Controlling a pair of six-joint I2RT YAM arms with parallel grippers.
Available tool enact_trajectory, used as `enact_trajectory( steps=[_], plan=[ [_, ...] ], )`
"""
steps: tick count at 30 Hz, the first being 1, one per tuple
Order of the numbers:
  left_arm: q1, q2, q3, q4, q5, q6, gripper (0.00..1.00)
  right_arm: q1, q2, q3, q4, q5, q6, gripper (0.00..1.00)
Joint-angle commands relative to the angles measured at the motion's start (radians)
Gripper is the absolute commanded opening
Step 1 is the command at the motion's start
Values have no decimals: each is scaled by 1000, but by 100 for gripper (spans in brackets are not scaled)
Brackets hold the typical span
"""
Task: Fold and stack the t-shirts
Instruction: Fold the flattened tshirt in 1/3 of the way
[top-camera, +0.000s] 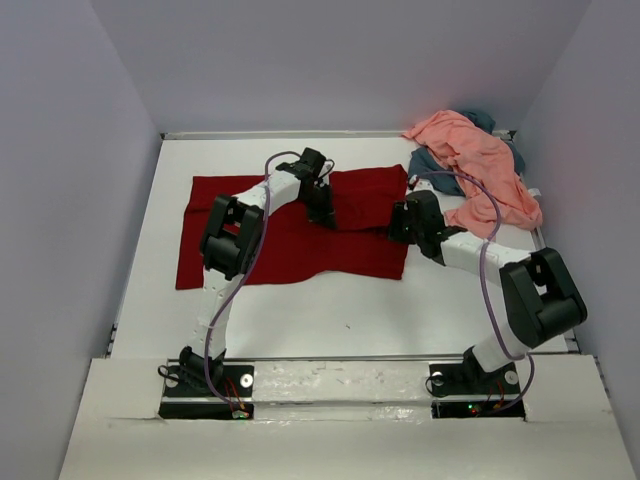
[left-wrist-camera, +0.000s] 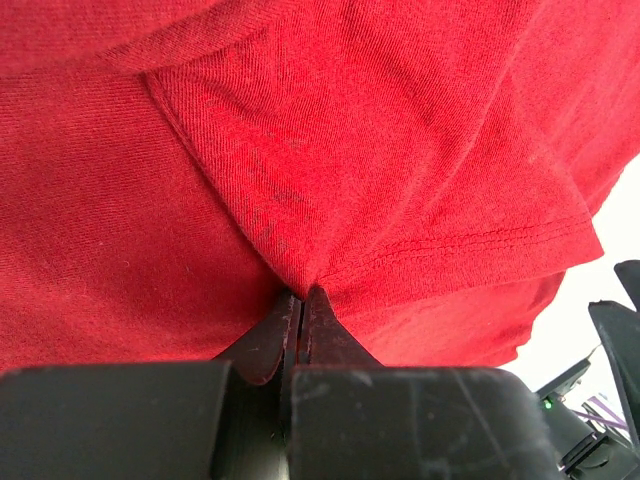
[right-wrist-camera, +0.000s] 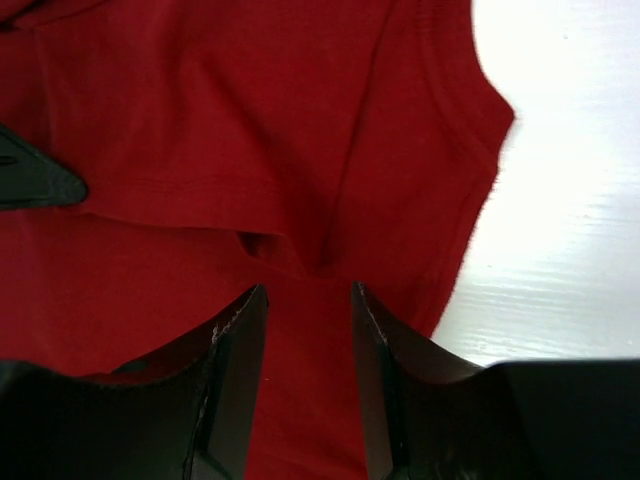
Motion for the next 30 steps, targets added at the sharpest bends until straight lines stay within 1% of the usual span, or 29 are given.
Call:
enact_trajectory(
  steps=[1,7,18,21,23,24,25,29,30],
  plan=[
    [10,-49,35,-32,-11,18,0,24,32,59,50,-4,-4,44],
    [13,-49,36,-35,-11,22,0,43,80,96,54,-7,9,44],
    [29,-65,24,-37,-11,31,0,52,135,108,63,5,18,43],
    [30,-68,21,-37,-11,31,0,61,154,114,65,11,16,38],
    [32,-72,18,-35,-11,31,0,61,161,117,65,16,16,29],
    [32,-74,15,-35,-11,33,0,61,171,119,65,19,15,21],
    [33,-77,13,-34,-13,33,0,61,175,120,65,22,16,17],
    [36,-82,6,-32,-13,33,0,61,181,120,53,49,15,11],
    [36,-82,6,-32,-13,33,0,61,177,120,48,57,13,10]
  ],
)
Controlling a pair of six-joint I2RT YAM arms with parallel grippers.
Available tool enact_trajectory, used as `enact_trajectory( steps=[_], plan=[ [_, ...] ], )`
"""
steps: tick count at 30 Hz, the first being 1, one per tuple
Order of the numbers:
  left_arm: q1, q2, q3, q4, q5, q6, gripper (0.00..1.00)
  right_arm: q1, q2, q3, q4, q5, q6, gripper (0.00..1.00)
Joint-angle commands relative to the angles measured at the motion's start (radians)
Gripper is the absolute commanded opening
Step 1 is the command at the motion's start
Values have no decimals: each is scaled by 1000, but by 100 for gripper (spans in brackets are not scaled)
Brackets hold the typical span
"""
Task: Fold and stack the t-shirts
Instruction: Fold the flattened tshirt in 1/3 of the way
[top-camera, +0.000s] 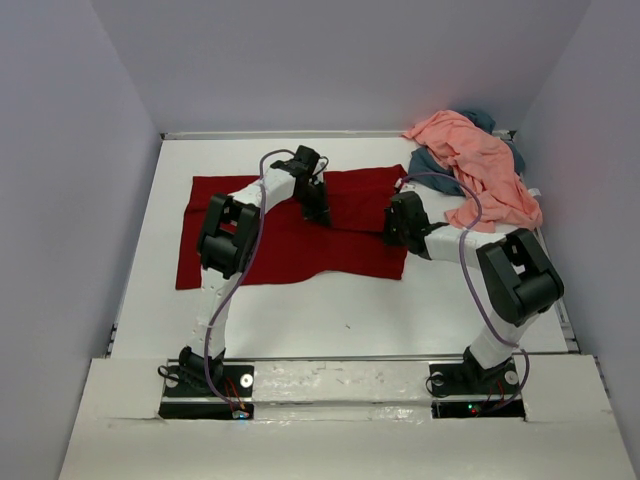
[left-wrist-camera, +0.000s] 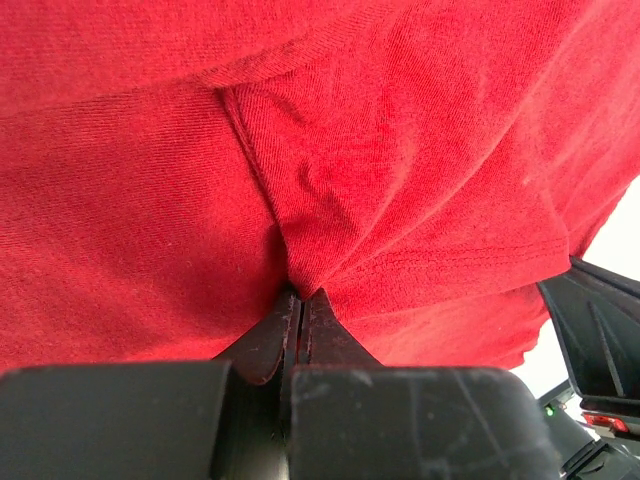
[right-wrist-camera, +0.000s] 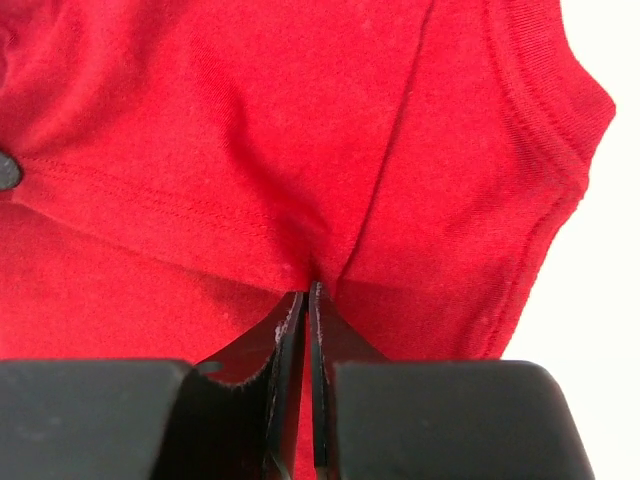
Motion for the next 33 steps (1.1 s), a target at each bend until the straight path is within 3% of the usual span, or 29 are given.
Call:
enact_trajectory(
  steps=[1,15,33],
  plan=[
    [9,-80,3,-22,-5,22,0,10,-2,39,31,67,-6,10],
    [11,-72,15,-22,4,16,0,10,-13,104,-63,222,-42,9],
    [11,-75,9,-5,21,8,0,1,-57,185,-133,264,-89,9]
  ],
)
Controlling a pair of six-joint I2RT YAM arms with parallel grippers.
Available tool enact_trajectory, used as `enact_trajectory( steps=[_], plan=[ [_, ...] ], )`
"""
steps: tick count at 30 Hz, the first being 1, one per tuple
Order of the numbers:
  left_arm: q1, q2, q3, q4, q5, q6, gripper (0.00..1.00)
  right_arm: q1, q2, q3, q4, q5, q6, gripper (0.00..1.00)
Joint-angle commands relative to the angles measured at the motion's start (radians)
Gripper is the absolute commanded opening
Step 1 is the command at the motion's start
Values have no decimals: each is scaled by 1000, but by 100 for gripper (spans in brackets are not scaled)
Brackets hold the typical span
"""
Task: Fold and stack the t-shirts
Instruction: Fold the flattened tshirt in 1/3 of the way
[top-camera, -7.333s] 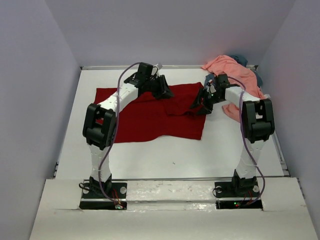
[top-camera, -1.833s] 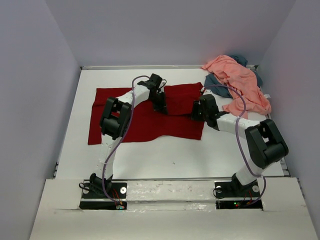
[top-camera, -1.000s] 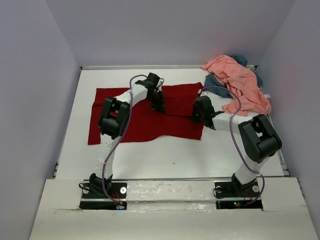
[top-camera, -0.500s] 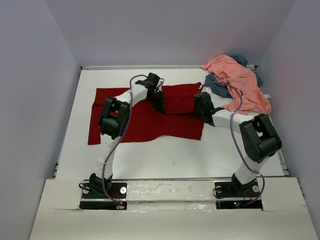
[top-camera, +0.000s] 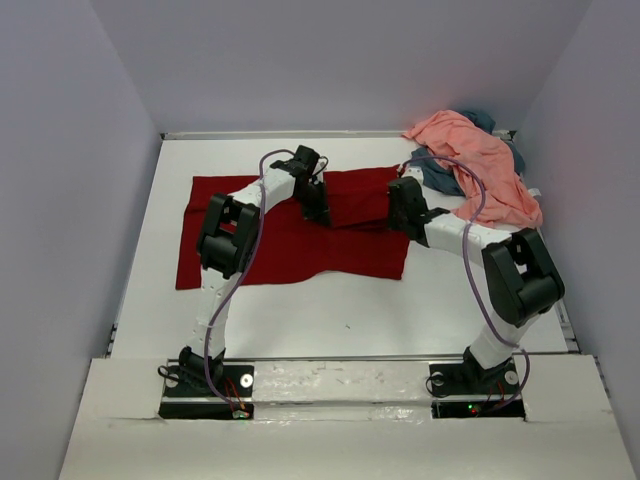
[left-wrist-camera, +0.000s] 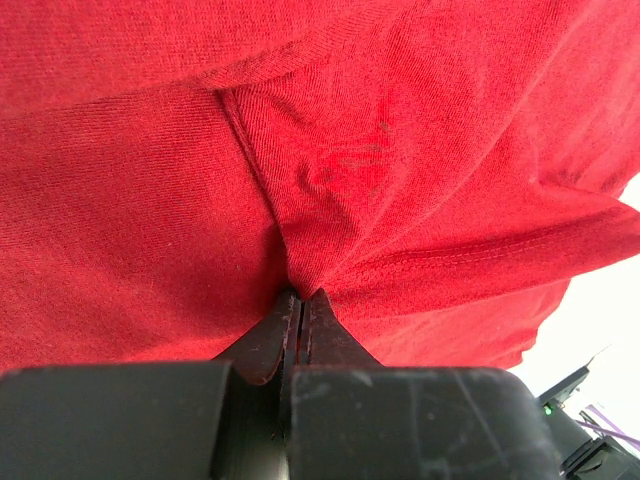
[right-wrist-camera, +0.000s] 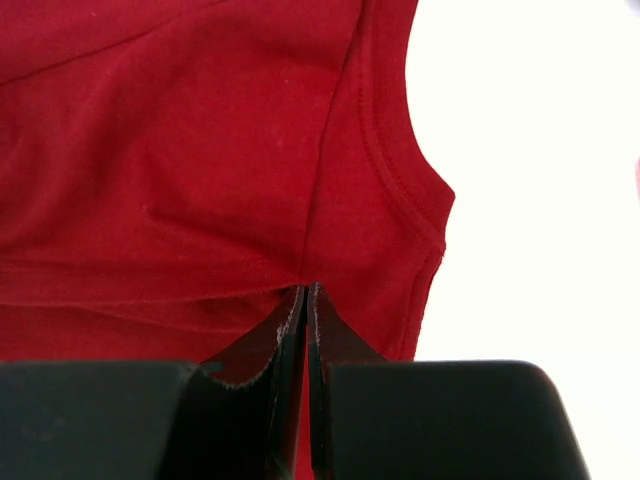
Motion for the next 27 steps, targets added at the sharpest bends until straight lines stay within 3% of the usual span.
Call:
enact_trajectory(
  steps=[1,17,20,21,23,25,27],
  plan=[
    [8,-75,9,-5,18,9,0,1,-62,44,-1,38,-24,9],
    [8,-55,30,-8,26,11,0,1,-25,-23,-142,-94,111,12],
    [8,-52,44,-15,26,12,0,1,-2,3,-165,-109,116,35],
    [8,-51,49,-17,26,12,0,1,7,14,-171,-113,117,56],
    [8,-52,52,-24,27,15,0,1,9,23,-180,-113,122,72],
    [10,-54,59,-31,26,20,2,1,-5,41,-188,-114,119,79],
    [13,-75,61,-29,24,25,15,1,-23,70,-211,-122,108,79]
  ],
)
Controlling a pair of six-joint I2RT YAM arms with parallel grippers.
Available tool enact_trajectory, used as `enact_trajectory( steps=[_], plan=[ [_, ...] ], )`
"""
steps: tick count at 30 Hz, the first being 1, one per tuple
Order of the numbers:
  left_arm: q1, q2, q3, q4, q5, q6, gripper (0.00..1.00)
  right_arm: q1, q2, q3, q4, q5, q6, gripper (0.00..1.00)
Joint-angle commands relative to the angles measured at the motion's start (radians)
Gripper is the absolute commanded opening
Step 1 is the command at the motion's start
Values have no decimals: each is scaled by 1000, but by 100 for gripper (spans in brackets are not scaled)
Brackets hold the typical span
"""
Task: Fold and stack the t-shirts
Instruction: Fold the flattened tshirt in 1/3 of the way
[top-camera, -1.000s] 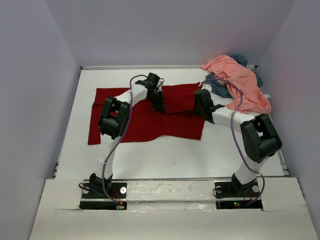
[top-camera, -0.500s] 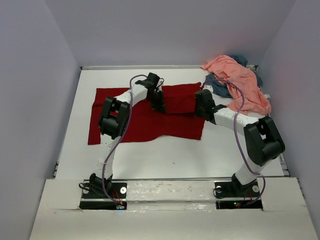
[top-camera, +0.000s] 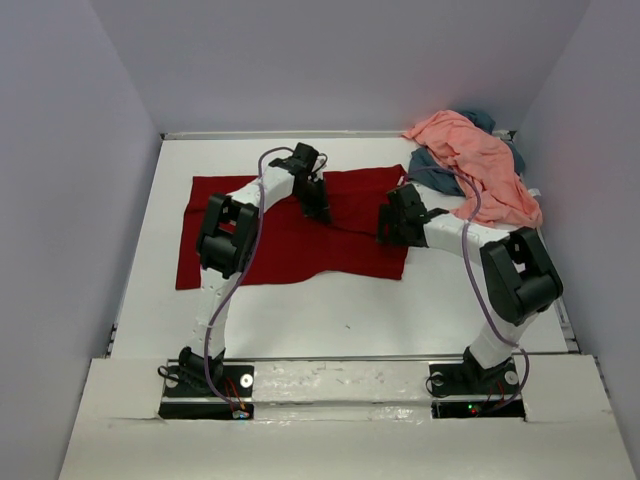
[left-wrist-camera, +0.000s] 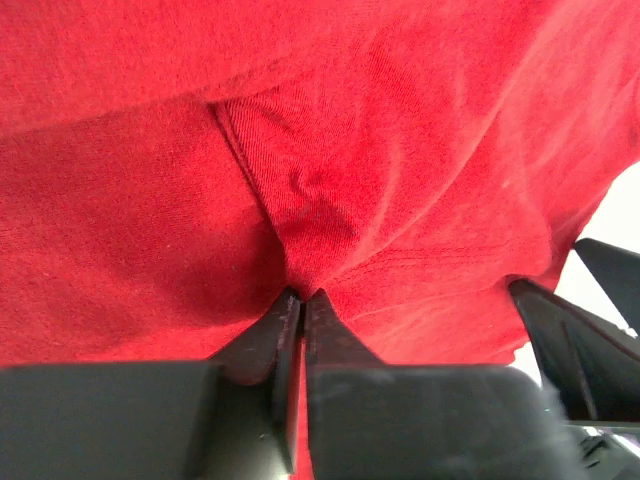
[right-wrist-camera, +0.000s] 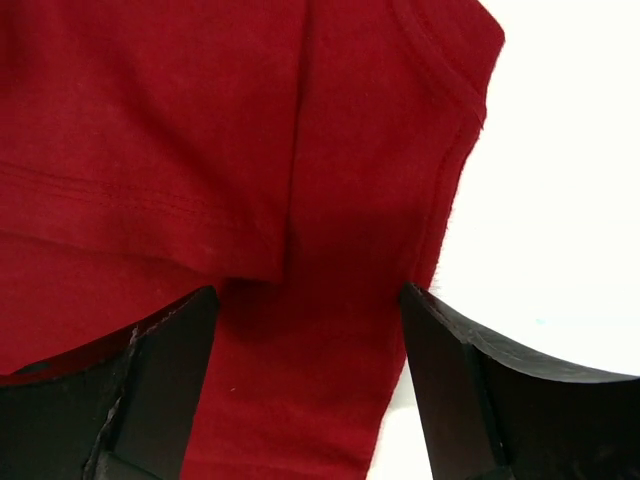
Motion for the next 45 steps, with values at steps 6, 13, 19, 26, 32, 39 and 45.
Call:
enact_trajectory(
  steps=[6,13,19,26,32,39,45],
  plan=[
    [44,-153,-19,76,90,5,52,-46,-81,149,-86,-44,-14,80],
    [67,-230,-65,100,114,3,70,-172,-95,198,-164,-204,5,80],
    [181,-412,-272,172,176,-5,69,-316,-116,162,-180,-509,62,80],
    [212,-491,-444,297,308,0,66,-336,-158,44,-134,-704,123,79],
    [136,-460,-455,361,356,-31,45,-336,-210,-48,-108,-741,171,79],
    [86,-400,-421,455,439,-72,3,-404,-299,-165,-44,-851,229,79],
    [35,-308,-369,539,494,-104,0,-413,-323,-248,33,-877,292,79]
  ],
)
